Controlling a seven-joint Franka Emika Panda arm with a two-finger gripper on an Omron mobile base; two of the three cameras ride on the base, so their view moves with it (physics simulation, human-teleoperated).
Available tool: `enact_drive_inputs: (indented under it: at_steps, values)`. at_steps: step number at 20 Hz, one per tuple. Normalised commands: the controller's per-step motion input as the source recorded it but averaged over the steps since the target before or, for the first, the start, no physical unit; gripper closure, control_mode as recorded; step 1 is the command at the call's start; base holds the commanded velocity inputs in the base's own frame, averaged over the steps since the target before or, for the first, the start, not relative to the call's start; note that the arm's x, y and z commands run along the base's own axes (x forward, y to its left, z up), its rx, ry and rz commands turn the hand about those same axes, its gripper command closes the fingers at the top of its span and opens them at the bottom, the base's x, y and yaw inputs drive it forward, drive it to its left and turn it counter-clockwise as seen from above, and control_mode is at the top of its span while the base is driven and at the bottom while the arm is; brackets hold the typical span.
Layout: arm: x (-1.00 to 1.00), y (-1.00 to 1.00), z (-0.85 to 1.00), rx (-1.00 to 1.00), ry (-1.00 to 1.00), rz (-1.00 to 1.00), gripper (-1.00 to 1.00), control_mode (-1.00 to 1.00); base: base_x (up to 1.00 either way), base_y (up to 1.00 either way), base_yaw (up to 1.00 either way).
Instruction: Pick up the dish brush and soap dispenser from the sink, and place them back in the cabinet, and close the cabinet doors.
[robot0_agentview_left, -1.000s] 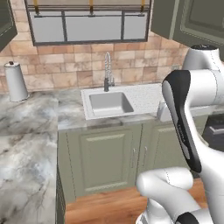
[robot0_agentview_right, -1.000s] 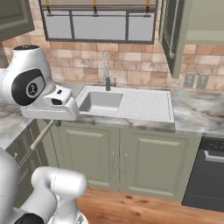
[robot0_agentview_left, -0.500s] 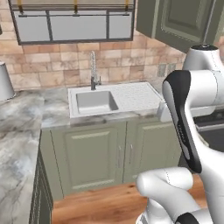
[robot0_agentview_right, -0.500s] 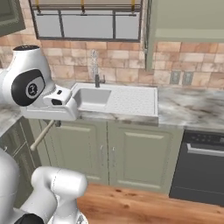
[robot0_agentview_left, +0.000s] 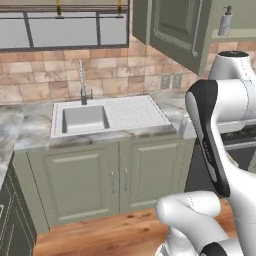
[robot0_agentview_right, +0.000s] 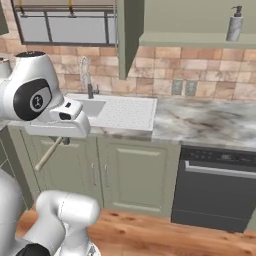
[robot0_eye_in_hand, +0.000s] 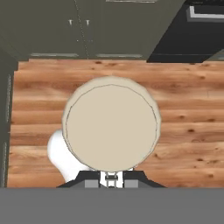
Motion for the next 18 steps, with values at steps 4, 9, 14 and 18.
enact_drive_inputs:
  at_steps: [4,9,14,18]
  values:
    - [0.0,0.0,0.0,0.0,0.0,0.0,1.0,1.0,-0.1,-0.64,-0.01]
    - [0.0,0.0,0.0,0.0,0.0,0.0,1.0,1.0,-0.06,-0.66,-0.01]
    - [0.0,0.0,0.0,0.0,0.0,0.0,1.0,1.0,0.0,-0.69,0.0]
    - [0.0,0.0,0.0,0.0,0.0,0.0,1.0,1.0,0.0,-0.71,0.0]
